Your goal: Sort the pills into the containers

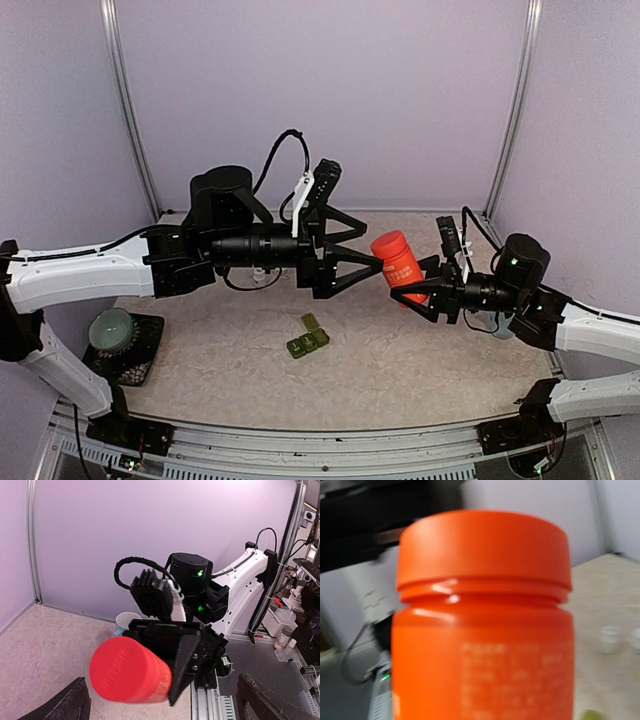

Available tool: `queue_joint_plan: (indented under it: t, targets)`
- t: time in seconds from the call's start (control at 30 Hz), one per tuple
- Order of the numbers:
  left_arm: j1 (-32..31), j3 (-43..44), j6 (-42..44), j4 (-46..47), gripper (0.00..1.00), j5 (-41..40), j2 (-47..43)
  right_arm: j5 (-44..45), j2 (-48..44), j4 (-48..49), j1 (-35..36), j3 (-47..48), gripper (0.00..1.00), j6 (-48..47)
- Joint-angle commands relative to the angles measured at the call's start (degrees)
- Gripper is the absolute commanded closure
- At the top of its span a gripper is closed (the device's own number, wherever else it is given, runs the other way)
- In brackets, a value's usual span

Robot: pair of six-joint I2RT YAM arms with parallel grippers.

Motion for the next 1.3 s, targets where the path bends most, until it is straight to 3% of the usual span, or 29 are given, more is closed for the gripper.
queue_joint_plan:
  t: [0.0, 0.2, 0.63, 1.27]
  targets:
    - [0.56, 4.01, -0.66, 1.86, 0.01, 3.85, 4.36, -6.42, 2.88, 4.56, 3.87, 2.04, 0.68, -1.46]
    - [0.05, 7.30, -1.01, 2.75, 0.01, 7.54, 8.12, -7.26, 5.38, 7.77, 5.39, 2.82, 0.68, -0.85]
    - [-1.16, 4.74, -0.63, 4.33, 0.01, 10.86, 6.73, -2.38, 7.74, 6.37, 5.02, 3.38, 0.68, -1.40]
    - [-3.01, -0.13, 0.78, 3.56, 0.01, 8.49, 0.07, 4.08, 2.23, 4.55, -3.65, -1.06, 0.68, 2.66]
